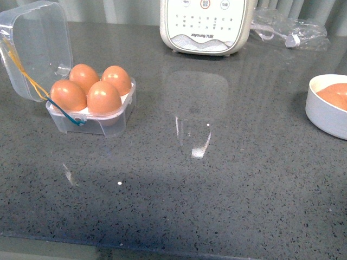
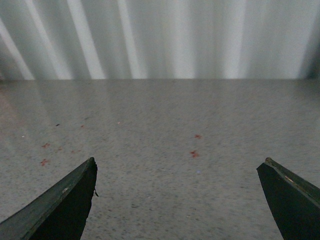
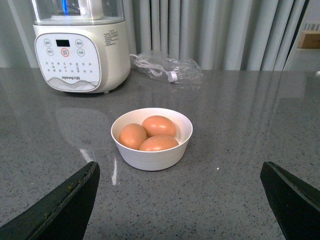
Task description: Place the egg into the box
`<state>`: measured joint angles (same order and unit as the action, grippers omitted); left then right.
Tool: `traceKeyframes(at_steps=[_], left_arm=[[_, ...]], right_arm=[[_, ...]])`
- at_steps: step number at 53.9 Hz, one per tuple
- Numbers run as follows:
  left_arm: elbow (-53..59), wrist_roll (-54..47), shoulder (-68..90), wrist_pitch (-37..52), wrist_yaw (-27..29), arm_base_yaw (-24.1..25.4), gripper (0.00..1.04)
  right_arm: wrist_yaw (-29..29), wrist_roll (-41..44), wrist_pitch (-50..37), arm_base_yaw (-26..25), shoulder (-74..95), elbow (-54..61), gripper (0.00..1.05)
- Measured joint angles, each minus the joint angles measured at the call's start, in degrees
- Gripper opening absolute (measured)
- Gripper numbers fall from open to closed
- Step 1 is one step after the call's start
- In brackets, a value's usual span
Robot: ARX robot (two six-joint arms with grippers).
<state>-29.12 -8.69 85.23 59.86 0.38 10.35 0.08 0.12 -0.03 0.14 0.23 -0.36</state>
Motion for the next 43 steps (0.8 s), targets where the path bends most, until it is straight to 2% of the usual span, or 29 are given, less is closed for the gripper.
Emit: traceKeyframes(at_steps=[4, 13, 30, 43], left_arm=[[-3.5, -3.0, 4.3, -0.7, 1.6, 0.0, 0.98], [-8.0, -5.5, 8.4, -3.0, -0.7, -2.6, 0.98], [-8.7, -9.5, 7.6, -9.4, -9.4, -10.4, 0.98], [-8.7, -6.4, 4.8, -8.7, -6.8, -11.5, 0.98]], right_arm=[[0.0, 0.0, 0.0, 0.0, 0.0, 0.0, 0.97], [0.0, 0.0, 0.0, 0.0, 0.0, 0.0, 0.97], [0.0, 0.0, 0.0, 0.0, 0.0, 0.0, 0.97], [0.0, 0.0, 0.0, 0.0, 0.0, 0.0, 0.97]])
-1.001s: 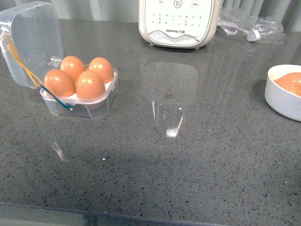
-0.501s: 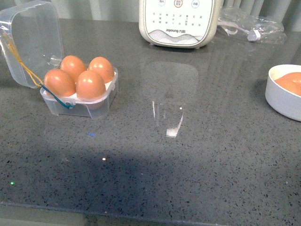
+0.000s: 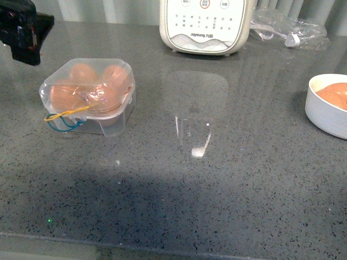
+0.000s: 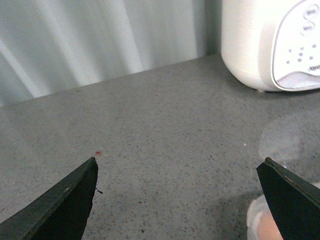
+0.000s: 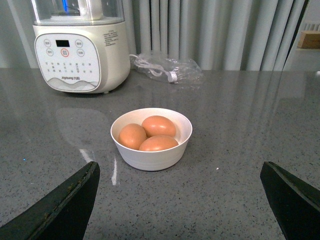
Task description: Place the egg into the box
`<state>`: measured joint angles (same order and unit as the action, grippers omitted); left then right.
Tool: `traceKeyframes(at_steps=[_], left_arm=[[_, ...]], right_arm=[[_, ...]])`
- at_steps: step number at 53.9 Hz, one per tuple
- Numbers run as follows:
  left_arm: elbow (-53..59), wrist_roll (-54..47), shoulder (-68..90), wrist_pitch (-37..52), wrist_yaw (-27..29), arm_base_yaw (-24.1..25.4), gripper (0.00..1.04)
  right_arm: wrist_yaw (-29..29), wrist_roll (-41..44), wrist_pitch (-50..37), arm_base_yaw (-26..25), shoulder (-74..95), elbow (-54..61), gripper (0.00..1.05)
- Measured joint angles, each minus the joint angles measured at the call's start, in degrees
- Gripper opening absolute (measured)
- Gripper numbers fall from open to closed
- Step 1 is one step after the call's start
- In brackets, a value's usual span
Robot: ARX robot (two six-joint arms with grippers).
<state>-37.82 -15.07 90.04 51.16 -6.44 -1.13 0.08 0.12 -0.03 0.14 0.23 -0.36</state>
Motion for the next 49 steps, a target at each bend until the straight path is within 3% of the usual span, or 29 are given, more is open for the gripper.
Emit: traceKeyframes(at_steps=[13, 24, 30, 33, 49], left_arm=[[6.2, 22.7, -14.0, -9.4, -1.7, 5.2, 0.98], [6.6, 26.9, -14.6, -9.2, -1.3, 5.0, 0.96], [10.4, 20.8, -16.6, -5.1, 3.1, 4.4, 0.79], [14.4, 18.1, -19.4, -4.1, 6.2, 2.9, 0.64], [23.9, 16.0, -28.0, -3.5, 6.3, 1.1, 0.18]], right_arm=[[0.0, 0.0, 0.0, 0.0, 0.0, 0.0, 0.97], [0.0, 0.0, 0.0, 0.0, 0.0, 0.0, 0.97], [0.0, 0.0, 0.0, 0.0, 0.0, 0.0, 0.97], [0.0, 0.0, 0.0, 0.0, 0.0, 0.0, 0.97], [0.0, 0.0, 0.0, 0.0, 0.0, 0.0, 0.97]])
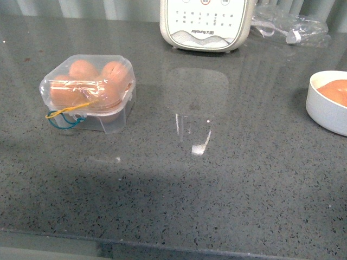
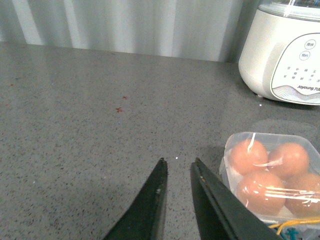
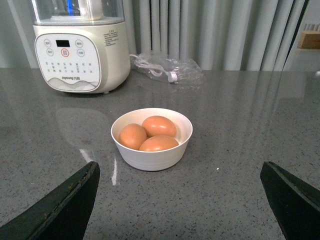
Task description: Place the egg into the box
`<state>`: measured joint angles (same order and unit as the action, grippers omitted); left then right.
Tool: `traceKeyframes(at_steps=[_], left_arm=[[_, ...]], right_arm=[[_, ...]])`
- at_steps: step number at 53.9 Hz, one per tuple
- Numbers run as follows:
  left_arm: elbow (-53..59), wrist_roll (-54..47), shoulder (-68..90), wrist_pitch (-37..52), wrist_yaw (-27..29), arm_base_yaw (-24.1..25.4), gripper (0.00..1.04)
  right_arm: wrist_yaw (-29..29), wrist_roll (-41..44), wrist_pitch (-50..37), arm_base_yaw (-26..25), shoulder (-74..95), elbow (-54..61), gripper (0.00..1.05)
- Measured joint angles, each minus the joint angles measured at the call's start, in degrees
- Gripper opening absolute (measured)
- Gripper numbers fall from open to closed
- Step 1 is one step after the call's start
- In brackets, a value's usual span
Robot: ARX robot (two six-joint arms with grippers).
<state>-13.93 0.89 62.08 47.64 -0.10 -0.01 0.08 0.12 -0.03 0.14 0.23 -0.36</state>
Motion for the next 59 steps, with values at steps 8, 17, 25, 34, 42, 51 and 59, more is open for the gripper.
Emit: traceKeyframes(at_steps=[8, 17, 25, 34, 42, 51, 59], left_arm=[[3.0, -0.3, -3.9, -0.7, 0.2, 0.0, 0.04], [6.1, -0.4, -9.1, -2.8, 0.1, 0.0, 0.04], [8.1, -0.4, -13.3, -5.2, 0.2, 0.0, 0.04], [10.1, -0.4, -19.4, -9.2, 0.1, 0.0, 0.04], [12.3, -0.5, -21.7, -8.4, 0.2, 0.0, 0.04], [12.3, -0.5, -27.4, -13.6, 0.1, 0.0, 0.04], [12.3, -0.5, -32.2, -18.0, 0.1, 0.0, 0.04]], right_arm=[[0.0, 0.0, 0.0, 0.0, 0.0, 0.0, 0.97], [0.0, 0.0, 0.0, 0.0, 0.0, 0.0, 0.97], [0.0, 0.0, 0.0, 0.0, 0.0, 0.0, 0.97], [0.0, 0.0, 0.0, 0.0, 0.0, 0.0, 0.97], [0.0, 0.0, 0.0, 0.0, 0.0, 0.0, 0.97], [0.0, 0.0, 0.0, 0.0, 0.0, 0.0, 0.97], [0.0, 0.0, 0.0, 0.0, 0.0, 0.0, 0.97]])
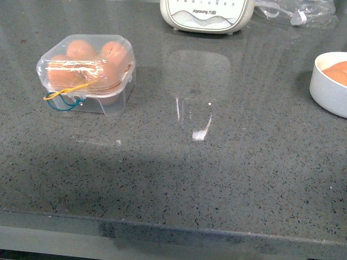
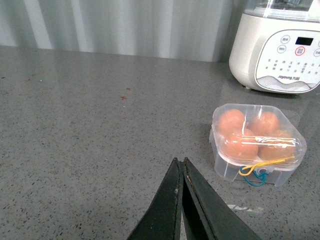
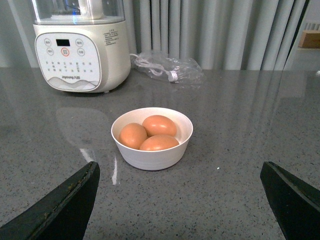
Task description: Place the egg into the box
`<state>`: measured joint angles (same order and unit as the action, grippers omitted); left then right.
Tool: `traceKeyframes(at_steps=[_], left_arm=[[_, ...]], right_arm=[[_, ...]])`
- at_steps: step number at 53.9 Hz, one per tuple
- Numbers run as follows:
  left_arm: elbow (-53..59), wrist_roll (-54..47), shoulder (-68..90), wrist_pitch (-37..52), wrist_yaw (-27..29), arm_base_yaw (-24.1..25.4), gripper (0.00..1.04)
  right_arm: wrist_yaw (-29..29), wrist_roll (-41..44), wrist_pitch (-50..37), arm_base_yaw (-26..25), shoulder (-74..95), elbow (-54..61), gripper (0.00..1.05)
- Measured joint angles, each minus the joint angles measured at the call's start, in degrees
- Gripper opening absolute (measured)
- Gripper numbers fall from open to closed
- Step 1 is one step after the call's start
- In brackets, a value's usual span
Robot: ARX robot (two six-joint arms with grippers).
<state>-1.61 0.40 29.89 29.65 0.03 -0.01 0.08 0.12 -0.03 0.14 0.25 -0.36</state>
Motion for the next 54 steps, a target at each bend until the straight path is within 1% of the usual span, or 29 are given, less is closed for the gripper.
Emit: traceKeyframes(at_steps=[28, 45, 49, 51, 54], left_arm=[[0.0, 0.0, -14.7, -14.2, 0.0, 0.0, 0.04], [0.0, 0.0, -20.1, -19.6, 0.0, 0.0, 0.04], [0.0, -0.1, -25.3, -26.6, 0.0, 0.0, 0.04], [0.0, -0.1, -27.1, -28.6, 0.0, 0.0, 0.04], [0.0, -0.1, -29.1, -29.3, 0.0, 0.0, 0.04]], right_arm=[[0.0, 0.0, 0.0, 0.0, 0.0, 0.0, 0.97], [0.0, 0.0, 0.0, 0.0, 0.0, 0.0, 0.97], [0.0, 0.0, 0.0, 0.0, 0.0, 0.0, 0.97], [0.0, 0.0, 0.0, 0.0, 0.0, 0.0, 0.97], [0.0, 0.0, 0.0, 0.0, 0.0, 0.0, 0.97]])
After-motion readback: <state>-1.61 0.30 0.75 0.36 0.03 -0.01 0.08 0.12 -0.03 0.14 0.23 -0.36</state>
